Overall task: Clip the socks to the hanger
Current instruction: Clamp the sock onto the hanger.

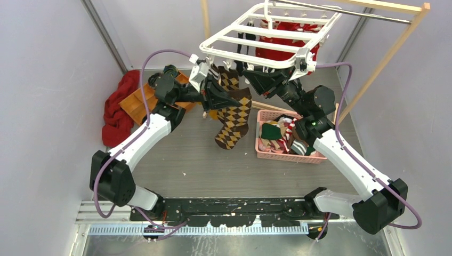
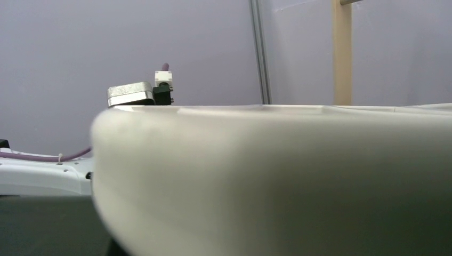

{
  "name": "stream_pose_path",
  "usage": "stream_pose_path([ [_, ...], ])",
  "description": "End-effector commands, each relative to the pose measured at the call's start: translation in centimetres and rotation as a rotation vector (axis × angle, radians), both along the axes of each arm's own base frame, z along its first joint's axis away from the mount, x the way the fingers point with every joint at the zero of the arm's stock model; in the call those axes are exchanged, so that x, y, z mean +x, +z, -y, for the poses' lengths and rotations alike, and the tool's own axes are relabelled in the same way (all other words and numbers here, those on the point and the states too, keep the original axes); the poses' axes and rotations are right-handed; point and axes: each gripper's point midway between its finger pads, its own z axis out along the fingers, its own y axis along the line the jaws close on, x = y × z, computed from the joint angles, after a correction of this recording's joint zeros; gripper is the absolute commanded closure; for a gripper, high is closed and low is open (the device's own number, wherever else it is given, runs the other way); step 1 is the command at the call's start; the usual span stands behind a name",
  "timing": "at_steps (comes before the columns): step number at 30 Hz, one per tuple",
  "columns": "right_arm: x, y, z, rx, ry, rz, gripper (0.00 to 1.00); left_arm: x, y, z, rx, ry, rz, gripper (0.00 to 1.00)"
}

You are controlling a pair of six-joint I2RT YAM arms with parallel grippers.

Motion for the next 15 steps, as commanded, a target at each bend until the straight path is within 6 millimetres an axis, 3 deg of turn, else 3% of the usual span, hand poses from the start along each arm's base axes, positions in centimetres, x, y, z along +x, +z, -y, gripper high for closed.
stream_pose_path([
  [1,-1.44,2.60,0.03,0.033,0.039,0.065,0.94,1.14,0.99,0.56,-0.018,0.022,0.050,1.00],
  [15,-1.96,2.46,-0.44,0.032,0.090,0.060,0.95,1.27,1.86,1.25,-0.010,-0.034,0.105,1.00],
])
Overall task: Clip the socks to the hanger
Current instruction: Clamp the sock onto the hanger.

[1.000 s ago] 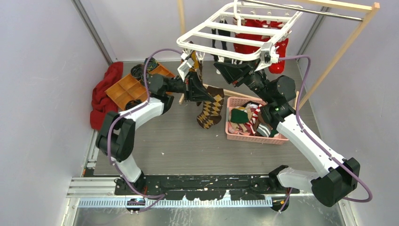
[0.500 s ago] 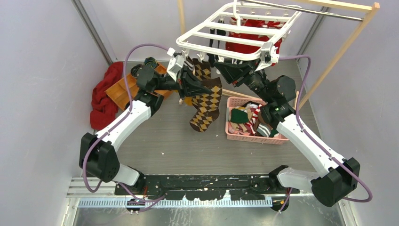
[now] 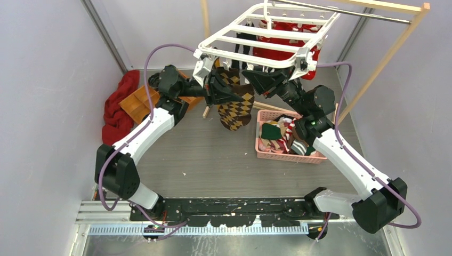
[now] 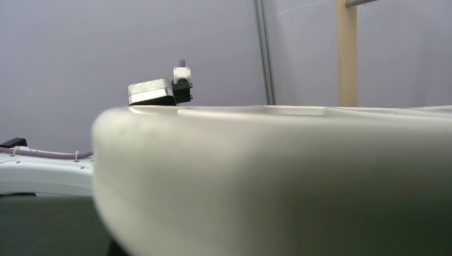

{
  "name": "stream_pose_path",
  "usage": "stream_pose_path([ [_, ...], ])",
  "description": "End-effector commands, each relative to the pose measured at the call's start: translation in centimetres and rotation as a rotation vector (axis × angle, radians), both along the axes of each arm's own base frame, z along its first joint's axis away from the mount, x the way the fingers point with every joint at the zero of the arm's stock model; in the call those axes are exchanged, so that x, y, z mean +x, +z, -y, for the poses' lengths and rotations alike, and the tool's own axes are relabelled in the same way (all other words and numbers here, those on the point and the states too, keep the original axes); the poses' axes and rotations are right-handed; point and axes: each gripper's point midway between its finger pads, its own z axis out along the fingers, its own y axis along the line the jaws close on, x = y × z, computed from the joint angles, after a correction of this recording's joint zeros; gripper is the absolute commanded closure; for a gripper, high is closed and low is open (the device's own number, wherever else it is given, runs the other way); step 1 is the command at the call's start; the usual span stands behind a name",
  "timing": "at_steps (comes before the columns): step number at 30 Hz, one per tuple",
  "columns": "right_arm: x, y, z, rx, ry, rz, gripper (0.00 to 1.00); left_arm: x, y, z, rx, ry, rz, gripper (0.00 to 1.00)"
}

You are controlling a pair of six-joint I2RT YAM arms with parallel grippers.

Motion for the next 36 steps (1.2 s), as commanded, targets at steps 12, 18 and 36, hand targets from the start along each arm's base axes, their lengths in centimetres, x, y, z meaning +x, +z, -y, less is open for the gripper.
stream_pose_path([
  [12,-2.2,2.3,-0.6,0.023,0.106,0.062,0.94,-0.5,2.4,0.8,-0.026,-0.062,0.086,1.00],
  [18,-2.4,2.3,-0.8,0.019,0.125,0.064,0.94,-0.6,3.0,0.9,-0.042,-0.077,0.083,1.00],
  [36,-2.8,2.1,-1.1,0.014,0.158,0.065,0.94,-1.3,4.4,0.8,-0.074,-0.119,0.103,1.00],
])
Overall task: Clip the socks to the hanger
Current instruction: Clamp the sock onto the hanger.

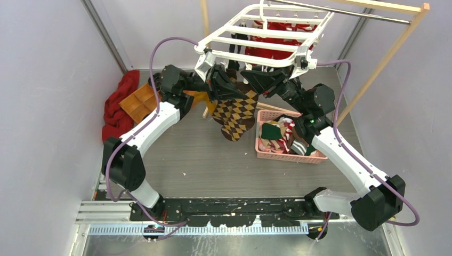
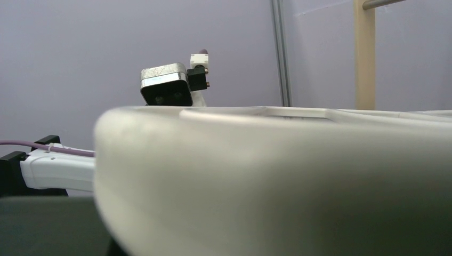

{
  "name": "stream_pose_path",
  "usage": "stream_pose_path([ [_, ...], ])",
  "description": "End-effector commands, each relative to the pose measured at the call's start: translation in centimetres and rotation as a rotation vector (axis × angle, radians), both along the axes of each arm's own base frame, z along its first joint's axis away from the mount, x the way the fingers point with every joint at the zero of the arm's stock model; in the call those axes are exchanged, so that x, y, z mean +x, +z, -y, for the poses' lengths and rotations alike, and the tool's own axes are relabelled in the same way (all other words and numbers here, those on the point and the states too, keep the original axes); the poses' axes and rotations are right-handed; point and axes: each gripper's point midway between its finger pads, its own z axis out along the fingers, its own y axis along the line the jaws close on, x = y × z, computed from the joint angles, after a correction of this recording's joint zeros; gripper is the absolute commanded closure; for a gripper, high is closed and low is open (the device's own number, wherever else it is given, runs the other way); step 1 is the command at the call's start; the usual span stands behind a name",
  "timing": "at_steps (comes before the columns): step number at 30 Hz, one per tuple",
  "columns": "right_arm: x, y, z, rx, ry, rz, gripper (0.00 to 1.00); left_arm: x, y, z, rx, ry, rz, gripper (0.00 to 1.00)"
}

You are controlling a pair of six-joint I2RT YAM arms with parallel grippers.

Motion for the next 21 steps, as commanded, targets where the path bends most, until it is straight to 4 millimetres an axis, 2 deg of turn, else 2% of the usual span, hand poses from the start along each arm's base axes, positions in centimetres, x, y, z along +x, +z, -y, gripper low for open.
stream_pose_path([
  [1,-2.3,1.7,-0.6,0.001,0.094,0.061,0.94,-0.9,2.4,-0.2,-0.048,-0.025,0.074,1.00],
  [6,-2.6,1.7,-0.6,0.001,0.105,0.059,0.94,-1.0,2.8,-0.2,-0.065,-0.035,0.079,1.00],
  [21,-3.3,1.7,-0.7,-0.001,0.140,0.062,0.94,0.2,2.4,-0.4,-0.062,-0.016,0.054,1.00],
])
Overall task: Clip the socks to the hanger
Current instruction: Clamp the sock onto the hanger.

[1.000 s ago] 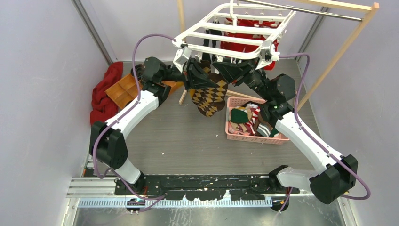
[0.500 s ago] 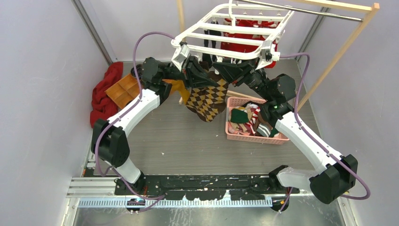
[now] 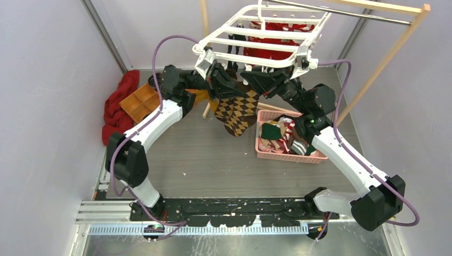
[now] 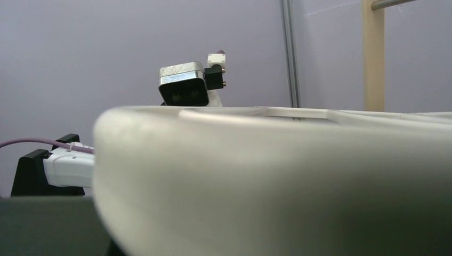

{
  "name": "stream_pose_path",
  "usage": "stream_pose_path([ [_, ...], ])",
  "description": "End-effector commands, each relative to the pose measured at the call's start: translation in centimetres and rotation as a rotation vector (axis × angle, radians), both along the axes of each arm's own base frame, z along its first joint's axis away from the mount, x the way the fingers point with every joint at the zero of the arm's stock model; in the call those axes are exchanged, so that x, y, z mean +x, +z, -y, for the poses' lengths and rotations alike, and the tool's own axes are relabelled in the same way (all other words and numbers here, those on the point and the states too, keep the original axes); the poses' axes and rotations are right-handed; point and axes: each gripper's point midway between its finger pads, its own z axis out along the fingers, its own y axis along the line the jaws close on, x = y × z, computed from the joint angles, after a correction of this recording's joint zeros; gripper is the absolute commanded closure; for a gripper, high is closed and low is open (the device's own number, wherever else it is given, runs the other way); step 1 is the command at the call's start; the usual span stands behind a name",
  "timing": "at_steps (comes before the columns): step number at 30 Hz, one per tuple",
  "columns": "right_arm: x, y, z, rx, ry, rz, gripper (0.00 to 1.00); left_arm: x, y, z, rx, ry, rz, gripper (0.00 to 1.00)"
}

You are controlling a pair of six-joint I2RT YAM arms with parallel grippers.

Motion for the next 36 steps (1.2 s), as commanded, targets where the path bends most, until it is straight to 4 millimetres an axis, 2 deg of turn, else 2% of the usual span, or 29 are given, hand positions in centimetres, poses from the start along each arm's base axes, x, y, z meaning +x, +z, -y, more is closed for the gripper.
stream_pose_path([
  [1,-2.9,1.6,-0.5,-0.006,0.107,0.066,0.94,0.1,1.9,-0.6,-0.045,0.015,0.061,1.00],
  [19,-3.1,1.1,-0.6,-0.032,0.104,0.099,0.94,0.1,3.4,-1.2,-0.083,0.009,-0.015,1.00],
  [36,-2.6,0.1,-0.8,-0.069,0.091,0.096,0.91,1.1,4.5,-1.1,-0.130,0.068,-0.114,1.00],
])
